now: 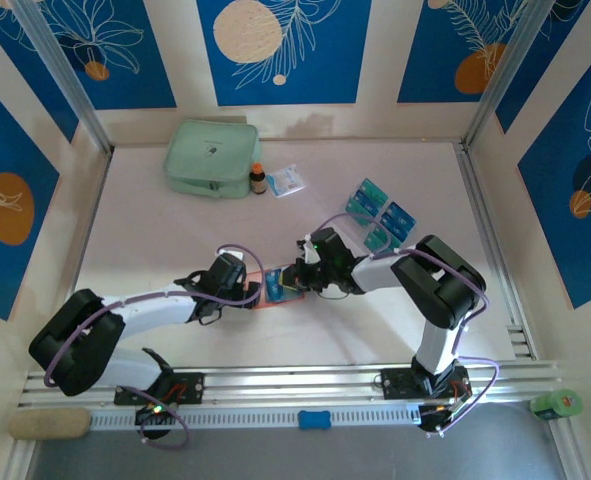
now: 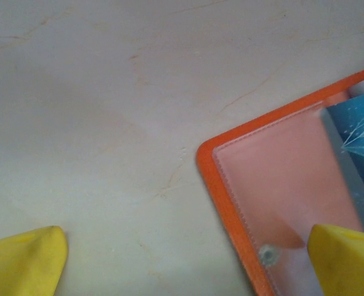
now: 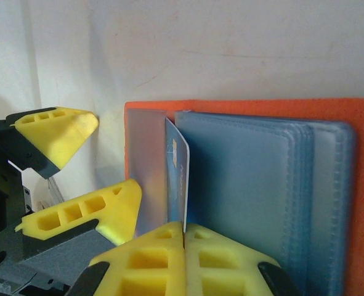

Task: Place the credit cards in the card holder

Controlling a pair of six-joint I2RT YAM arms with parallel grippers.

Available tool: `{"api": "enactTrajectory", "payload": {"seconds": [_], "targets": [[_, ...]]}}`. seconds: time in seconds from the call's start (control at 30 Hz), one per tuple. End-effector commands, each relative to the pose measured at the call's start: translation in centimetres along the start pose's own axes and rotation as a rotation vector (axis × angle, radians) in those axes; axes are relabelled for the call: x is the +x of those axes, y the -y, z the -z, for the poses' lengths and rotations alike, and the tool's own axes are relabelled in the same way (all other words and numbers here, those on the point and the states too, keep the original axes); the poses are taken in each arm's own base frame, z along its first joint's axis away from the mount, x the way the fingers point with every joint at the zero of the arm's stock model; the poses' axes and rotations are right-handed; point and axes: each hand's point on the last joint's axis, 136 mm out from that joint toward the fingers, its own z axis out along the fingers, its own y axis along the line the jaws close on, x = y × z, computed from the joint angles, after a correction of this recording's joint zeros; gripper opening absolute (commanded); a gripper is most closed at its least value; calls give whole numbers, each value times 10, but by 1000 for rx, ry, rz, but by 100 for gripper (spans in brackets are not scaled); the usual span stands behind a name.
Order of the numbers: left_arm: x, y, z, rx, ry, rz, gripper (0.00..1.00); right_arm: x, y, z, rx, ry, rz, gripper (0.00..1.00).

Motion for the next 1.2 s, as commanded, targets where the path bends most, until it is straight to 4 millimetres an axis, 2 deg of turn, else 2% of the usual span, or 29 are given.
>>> {"api": "enactTrajectory", "payload": {"seconds": [0.0,0.1,0.23,0.3,0.37,0.5,0.63,0.8,1.17], "targets": [[7,-7,-4,-21,-18,14,100,16,15,-8,50,-73,-21,0],[7,-7,-4,-18,-17,15,100,18,15,-9,51,-91,-17,2],[5,-6,-4,-16,-15,17,100,13,7,0,52,-101,10,30],[4,-6,-3,-15,-12,23,100,8,1,10,61,-89,35,38],[3,-5,-2,-13,-8,32,100,3,-5,20,73,-76,61,40],[3,-6,-1,-15,-2,55,100,-5,-13,30,99,-68,106,39],[3,-9,0,-24,6,81,100,-10,-19,28,100,-76,127,34],[5,-10,0,-23,8,93,100,-13,-22,16,115,-92,139,20],[7,-10,-1,-21,4,87,100,-4,-10,-15,166,-165,133,9]]}}
